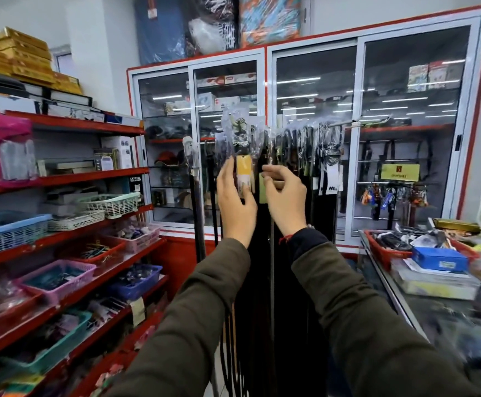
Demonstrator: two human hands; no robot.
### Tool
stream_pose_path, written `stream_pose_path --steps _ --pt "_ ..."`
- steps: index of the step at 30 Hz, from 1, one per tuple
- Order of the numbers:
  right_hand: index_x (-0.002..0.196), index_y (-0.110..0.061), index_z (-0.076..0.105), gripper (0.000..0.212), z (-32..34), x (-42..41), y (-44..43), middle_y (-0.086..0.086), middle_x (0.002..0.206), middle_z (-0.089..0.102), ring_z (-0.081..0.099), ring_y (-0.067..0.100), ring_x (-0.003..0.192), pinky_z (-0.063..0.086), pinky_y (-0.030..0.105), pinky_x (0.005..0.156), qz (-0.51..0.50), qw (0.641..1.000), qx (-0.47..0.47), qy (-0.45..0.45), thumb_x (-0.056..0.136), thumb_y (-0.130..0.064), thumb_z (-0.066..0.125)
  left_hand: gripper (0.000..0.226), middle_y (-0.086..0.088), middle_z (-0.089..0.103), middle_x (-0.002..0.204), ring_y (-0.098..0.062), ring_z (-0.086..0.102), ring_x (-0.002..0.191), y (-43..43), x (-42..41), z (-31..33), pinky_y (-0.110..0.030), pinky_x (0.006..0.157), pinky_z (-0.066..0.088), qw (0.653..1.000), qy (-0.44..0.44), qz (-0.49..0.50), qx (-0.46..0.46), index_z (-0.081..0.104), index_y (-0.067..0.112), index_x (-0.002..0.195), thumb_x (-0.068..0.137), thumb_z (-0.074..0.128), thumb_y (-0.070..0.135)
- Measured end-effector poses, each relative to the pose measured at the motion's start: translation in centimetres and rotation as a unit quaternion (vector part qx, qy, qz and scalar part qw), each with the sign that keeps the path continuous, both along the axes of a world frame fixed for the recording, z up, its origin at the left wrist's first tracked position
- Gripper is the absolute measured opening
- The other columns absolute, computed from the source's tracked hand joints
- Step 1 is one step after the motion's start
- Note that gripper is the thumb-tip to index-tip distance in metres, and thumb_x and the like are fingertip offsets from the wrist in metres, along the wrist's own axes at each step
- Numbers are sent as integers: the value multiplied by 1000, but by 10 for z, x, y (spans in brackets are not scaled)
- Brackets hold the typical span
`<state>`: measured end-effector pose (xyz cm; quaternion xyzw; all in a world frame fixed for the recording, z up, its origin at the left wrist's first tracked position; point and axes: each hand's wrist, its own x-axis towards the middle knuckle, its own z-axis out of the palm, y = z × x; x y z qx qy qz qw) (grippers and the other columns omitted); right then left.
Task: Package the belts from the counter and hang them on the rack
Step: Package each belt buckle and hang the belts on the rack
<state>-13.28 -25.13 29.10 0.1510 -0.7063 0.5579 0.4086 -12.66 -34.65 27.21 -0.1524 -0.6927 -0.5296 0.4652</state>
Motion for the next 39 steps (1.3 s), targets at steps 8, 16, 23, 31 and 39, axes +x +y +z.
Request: stream_pose_path --steps 8,16,23,31,39 --pt "134 -24 57 36 -109 20 89 -7 141 52 47 13 134 41 38 112 -174 975 141 9 100 -26 46 63 3 7 173 -17 -7 161 74 10 -101 -39 131 -7 985 34 71 -156 16 25 161 105 44 27" --pt "136 -23 55 38 -215 63 211 -1 155 40 30 22 150 16 50 125 -290 928 166 -165 99 -25 51 54 4 16 171 -16 0 161 188 28 -202 -46 132 0 965 -91 -53 -241 30 24 158 106 43 27" --pt "137 -16 54 37 -276 117 319 6 150 42 42 26 139 33 44 116 -367 876 100 -296 100 -20 51 48 4 19 171 -18 1 161 295 47 -265 -42 131 -6 926 -158 -172 -296 34 24 156 108 41 26" --pt "79 0 70 36 -334 173 415 26 85 76 75 41 84 60 54 82 -297 793 -200 -492 99 -24 52 51 -7 28 168 -23 12 160 400 60 -315 -45 131 -1 727 -247 -340 -543 27 14 159 109 33 22" --pt "77 3 58 27 -367 174 431 24 90 64 66 28 70 60 44 66 -196 738 -458 -455 98 10 43 43 -7 64 141 -32 59 128 429 75 -327 -43 106 49 714 -258 -329 -561 58 24 142 101 51 16"
